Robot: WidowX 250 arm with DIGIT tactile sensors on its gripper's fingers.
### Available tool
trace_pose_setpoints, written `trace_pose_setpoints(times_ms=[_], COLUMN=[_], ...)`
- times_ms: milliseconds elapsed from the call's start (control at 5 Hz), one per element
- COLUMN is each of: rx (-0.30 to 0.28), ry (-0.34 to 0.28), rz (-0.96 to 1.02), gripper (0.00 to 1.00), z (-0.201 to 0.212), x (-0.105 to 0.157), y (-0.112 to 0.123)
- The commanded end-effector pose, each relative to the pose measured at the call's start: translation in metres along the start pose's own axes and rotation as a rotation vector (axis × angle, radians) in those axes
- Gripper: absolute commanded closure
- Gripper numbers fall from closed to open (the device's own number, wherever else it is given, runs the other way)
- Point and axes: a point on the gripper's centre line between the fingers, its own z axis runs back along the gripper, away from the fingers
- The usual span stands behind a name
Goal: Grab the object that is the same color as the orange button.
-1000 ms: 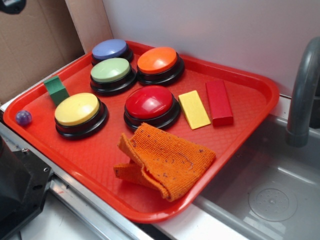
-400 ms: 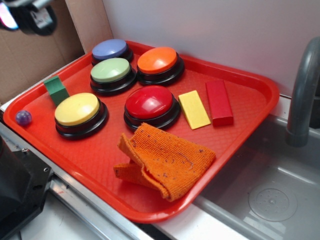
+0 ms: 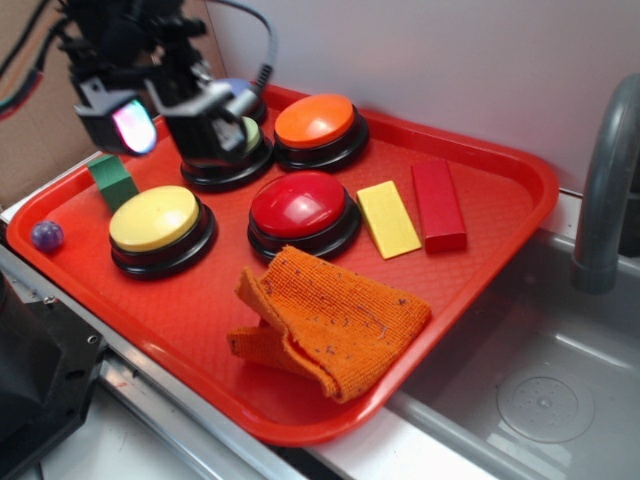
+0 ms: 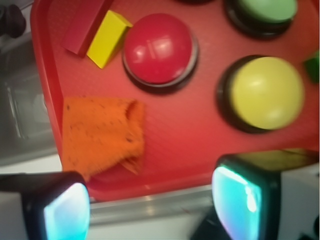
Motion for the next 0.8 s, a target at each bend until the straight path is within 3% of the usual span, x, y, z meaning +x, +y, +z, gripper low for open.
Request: trace_pose_setpoints(times_ms=[0,600], rx=[0.015,0.072], ry=[0.030,0.039], rz=[0.033,0.063], gripper=[0.00,0.00], z=[-0.053,-0.091], x=[0.009,0.007], y=[-0.023,-0.015])
